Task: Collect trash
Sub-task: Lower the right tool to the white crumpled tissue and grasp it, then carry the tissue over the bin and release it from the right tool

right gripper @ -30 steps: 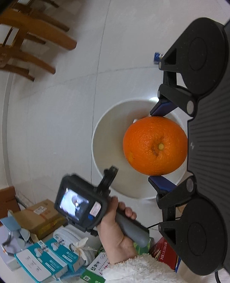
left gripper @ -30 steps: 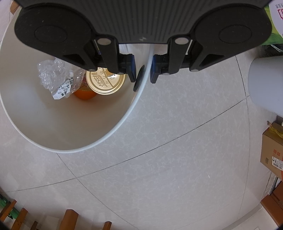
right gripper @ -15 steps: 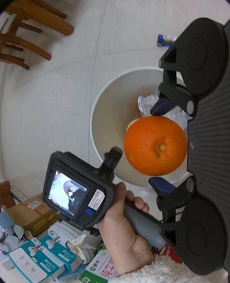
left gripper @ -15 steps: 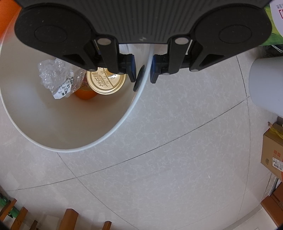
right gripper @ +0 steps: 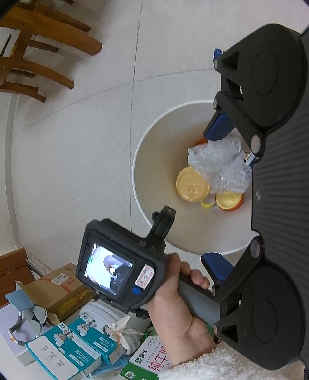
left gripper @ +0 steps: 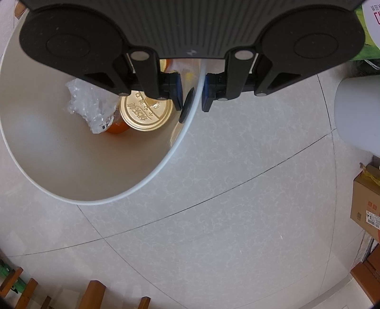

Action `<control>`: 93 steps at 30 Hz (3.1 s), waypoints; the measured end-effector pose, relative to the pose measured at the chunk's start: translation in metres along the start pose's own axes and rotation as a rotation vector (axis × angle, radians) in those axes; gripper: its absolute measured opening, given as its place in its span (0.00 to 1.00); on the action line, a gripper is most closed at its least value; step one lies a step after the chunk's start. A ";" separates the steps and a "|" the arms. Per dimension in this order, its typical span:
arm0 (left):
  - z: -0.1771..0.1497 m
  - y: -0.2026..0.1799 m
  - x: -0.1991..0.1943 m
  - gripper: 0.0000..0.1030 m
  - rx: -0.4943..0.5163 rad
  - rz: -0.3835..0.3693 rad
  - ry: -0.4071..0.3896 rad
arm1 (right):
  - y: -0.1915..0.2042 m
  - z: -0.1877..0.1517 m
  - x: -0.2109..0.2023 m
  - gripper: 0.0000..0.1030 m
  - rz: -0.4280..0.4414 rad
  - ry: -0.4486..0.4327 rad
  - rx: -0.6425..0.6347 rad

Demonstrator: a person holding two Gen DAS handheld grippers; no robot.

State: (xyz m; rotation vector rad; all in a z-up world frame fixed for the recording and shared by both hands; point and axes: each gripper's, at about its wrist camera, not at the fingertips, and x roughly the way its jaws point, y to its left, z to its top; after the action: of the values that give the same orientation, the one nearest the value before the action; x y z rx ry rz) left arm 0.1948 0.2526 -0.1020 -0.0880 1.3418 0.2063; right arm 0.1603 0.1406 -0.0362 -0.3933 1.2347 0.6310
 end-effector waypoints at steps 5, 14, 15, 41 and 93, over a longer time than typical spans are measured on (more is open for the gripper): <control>-0.001 0.000 0.000 0.15 0.001 0.001 -0.001 | -0.007 -0.008 -0.007 0.99 -0.034 -0.029 -0.019; -0.001 -0.001 0.000 0.15 0.000 0.002 -0.002 | -0.058 -0.049 -0.022 0.99 -0.091 -0.084 0.086; 0.000 -0.001 0.000 0.15 -0.001 0.001 -0.002 | -0.066 -0.057 -0.022 1.00 -0.108 -0.095 0.106; -0.001 0.001 0.001 0.15 -0.002 0.005 0.004 | -0.300 -0.278 0.079 1.00 -0.372 0.038 0.757; 0.003 0.005 0.004 0.14 -0.015 -0.005 0.019 | -0.402 -0.358 0.129 0.35 -0.539 0.232 1.009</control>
State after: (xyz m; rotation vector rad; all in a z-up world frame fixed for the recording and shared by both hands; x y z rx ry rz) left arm 0.1973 0.2580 -0.1051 -0.1065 1.3585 0.2117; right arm 0.1752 -0.3520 -0.2875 0.0710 1.4252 -0.5282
